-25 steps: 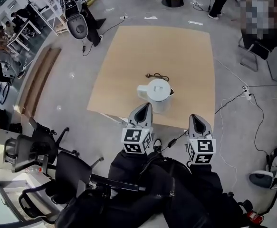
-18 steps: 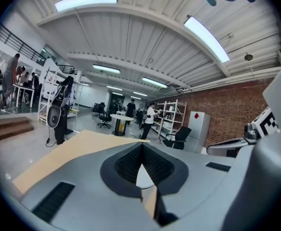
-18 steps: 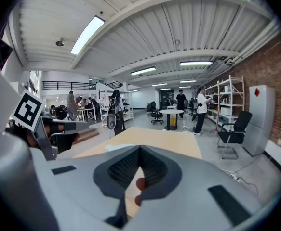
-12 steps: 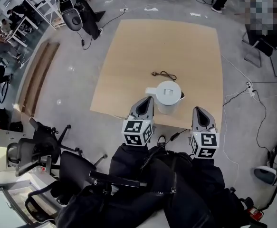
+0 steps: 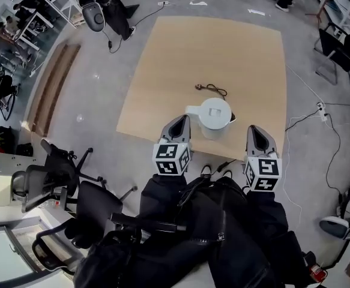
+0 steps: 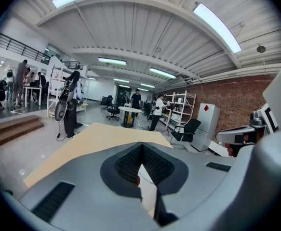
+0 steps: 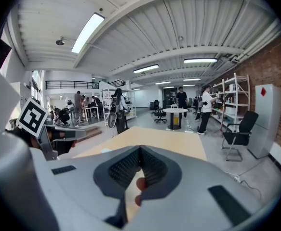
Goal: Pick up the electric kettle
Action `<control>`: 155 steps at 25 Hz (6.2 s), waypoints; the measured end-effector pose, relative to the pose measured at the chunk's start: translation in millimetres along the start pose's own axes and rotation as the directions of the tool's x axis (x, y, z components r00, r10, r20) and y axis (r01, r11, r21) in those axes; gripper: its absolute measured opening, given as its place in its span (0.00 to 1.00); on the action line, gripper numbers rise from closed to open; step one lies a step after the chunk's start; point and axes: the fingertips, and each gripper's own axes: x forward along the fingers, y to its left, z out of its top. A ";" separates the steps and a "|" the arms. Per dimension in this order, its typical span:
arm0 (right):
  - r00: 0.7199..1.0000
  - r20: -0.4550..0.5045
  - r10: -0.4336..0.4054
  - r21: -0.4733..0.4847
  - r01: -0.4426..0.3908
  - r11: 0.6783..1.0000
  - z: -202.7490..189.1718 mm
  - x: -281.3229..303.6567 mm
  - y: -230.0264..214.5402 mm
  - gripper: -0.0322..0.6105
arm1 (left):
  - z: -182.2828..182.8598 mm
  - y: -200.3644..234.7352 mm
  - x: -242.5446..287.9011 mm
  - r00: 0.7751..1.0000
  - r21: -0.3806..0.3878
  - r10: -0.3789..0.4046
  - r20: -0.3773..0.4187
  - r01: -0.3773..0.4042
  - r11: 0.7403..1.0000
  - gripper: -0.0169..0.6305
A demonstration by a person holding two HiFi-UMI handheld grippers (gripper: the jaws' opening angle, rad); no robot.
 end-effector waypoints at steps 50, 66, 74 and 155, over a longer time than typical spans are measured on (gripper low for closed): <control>0.998 -0.059 -0.001 -0.017 0.000 1.000 5.5 42.0 -47.0 0.05 | -145.3 73.4 104.2 0.958 0.240 0.135 -0.254 -0.073 0.968 0.27; 0.995 -0.071 -0.067 0.004 0.068 0.998 0.5 34.1 -70.6 0.05 | -138.0 74.4 131.4 0.967 0.238 0.128 -0.219 -0.074 0.968 0.27; 0.994 -0.073 -0.083 0.012 0.084 0.996 -3.1 31.9 -78.3 0.05 | -136.4 75.5 136.1 0.971 0.265 0.141 -0.195 -0.086 0.960 0.25; 0.980 0.187 -0.072 -0.026 0.078 0.997 62.0 20.7 -93.9 0.05 | 61.2 9.0 51.4 0.989 0.023 0.116 0.090 -0.118 0.993 0.25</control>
